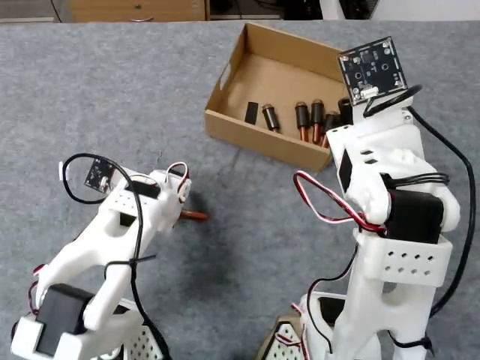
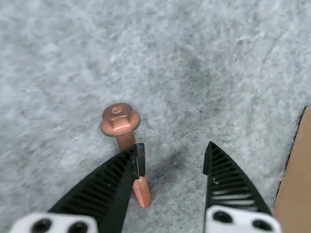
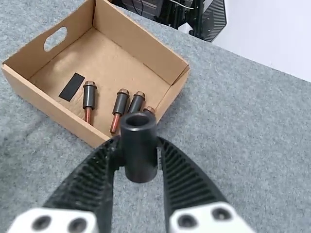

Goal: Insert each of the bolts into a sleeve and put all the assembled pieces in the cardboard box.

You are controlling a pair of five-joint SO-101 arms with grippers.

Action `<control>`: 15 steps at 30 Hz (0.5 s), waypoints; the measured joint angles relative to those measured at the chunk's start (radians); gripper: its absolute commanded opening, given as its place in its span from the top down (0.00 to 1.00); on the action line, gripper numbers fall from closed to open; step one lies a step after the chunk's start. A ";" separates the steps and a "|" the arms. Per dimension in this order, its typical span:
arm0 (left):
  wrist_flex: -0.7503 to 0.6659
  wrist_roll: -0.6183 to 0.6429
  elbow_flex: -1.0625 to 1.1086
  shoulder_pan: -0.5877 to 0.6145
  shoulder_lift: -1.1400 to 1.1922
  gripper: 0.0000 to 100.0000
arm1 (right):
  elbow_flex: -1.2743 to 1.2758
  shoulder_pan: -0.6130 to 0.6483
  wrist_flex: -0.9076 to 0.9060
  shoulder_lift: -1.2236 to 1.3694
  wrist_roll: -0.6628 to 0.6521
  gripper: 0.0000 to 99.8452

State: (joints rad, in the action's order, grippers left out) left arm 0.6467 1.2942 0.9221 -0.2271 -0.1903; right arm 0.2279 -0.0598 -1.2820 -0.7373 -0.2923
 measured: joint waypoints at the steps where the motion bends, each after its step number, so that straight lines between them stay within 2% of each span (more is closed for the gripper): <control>1: 0.011 0.000 -0.015 0.000 0.014 0.78 | 0.000 0.000 0.000 0.000 0.000 1.00; 3: 0.081 0.000 -0.064 0.000 0.029 0.78 | 0.000 0.000 0.000 0.000 0.000 1.00; 9: 0.407 -0.003 -0.247 -0.041 0.040 0.78 | 0.000 0.000 0.000 0.000 0.000 1.00; 15: 0.451 -0.003 -0.301 -0.054 0.040 0.78 | 0.000 0.000 -0.040 0.000 0.000 1.00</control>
State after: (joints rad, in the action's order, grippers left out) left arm 1.0978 1.2912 0.6214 -0.2808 -0.1504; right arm 0.2279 -0.0598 -1.3218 -0.7373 -0.2923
